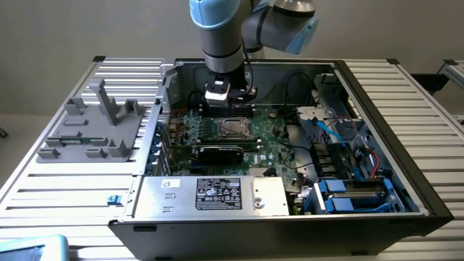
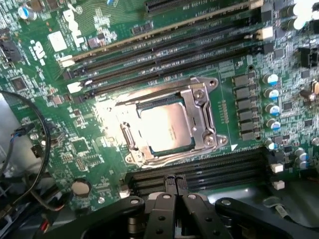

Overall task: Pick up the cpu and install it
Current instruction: 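Install the first cpu locking lever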

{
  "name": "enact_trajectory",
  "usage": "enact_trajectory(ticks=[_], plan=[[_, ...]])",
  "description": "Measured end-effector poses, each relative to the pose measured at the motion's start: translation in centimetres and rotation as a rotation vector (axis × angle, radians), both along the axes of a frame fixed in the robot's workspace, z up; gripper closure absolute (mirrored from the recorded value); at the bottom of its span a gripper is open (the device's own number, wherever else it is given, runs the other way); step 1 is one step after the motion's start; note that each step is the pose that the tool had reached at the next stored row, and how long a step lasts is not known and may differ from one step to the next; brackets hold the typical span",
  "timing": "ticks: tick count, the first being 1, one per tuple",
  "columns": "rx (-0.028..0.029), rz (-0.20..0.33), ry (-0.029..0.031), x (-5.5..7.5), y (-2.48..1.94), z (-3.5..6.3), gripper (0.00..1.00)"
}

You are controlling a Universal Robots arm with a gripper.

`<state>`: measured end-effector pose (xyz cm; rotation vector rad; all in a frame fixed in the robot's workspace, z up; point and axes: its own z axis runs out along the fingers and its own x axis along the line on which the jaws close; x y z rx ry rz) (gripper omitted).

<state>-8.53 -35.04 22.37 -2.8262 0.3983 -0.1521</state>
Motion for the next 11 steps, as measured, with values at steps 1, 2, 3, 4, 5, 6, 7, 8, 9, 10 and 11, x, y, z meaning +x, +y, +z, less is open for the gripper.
enact_trajectory(ticks=[1, 2, 3, 4, 5, 6, 7, 8, 9, 10, 11], plan=[[-0.0172, 0.001, 0.0039, 0.00, 0.00, 0.00, 0.89], [-0.0340, 0.003, 0.0075, 0.00, 0.00, 0.01, 0.89], [-0.0487, 0.004, 0.0106, 0.00, 0.00, 0.01, 0.89], [-0.0623, 0.006, 0.0135, 0.00, 0.00, 0.06, 0.89], [-0.0721, 0.007, 0.0155, 0.00, 0.00, 0.13, 0.89], [-0.0820, 0.008, 0.0182, 0.00, 0.00, 0.18, 0.89], [-0.0912, 0.009, 0.0214, 0.00, 0.00, 0.24, 0.89], [-0.0993, 0.010, 0.0252, 0.00, 0.00, 0.29, 0.89], [-0.1066, 0.011, 0.0282, 0.00, 0.00, 0.37, 0.89], [-0.1124, 0.013, 0.0306, 0.00, 0.01, 0.49, 0.89], [-0.1168, 0.014, 0.0328, 0.00, 0.01, 0.66, 0.89]])
